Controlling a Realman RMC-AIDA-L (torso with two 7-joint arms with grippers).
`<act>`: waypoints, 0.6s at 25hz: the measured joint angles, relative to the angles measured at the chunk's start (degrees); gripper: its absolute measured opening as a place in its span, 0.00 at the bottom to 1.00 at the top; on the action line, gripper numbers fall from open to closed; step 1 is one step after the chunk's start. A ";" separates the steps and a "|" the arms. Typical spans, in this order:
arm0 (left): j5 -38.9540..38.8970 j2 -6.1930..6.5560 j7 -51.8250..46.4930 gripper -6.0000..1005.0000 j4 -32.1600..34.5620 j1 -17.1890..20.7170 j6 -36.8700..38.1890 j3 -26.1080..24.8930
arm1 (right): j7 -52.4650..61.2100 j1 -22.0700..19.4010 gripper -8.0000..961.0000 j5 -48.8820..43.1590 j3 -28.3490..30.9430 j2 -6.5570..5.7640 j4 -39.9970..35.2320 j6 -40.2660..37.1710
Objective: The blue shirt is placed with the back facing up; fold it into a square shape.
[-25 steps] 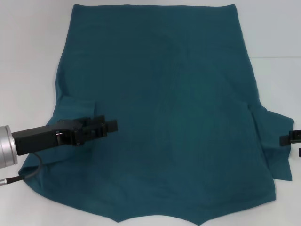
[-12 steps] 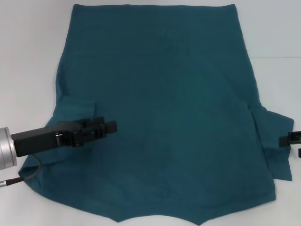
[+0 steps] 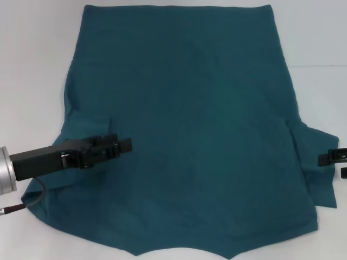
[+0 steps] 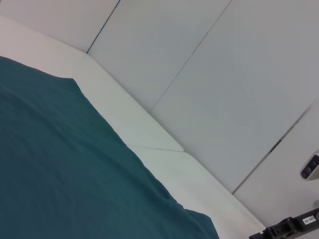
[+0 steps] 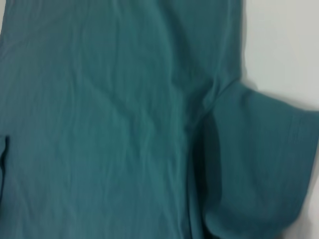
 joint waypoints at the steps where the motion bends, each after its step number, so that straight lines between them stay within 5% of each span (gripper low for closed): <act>1: 0.00 0.00 0.00 0.63 0.00 0.00 0.01 0.00 | 0.00 0.06 0.84 -0.03 -0.03 0.15 0.01 0.24; 15: 0.00 0.06 -0.01 0.63 0.00 -0.10 -0.28 -0.80 | -0.09 0.59 0.83 -0.10 -0.84 0.34 1.62 2.39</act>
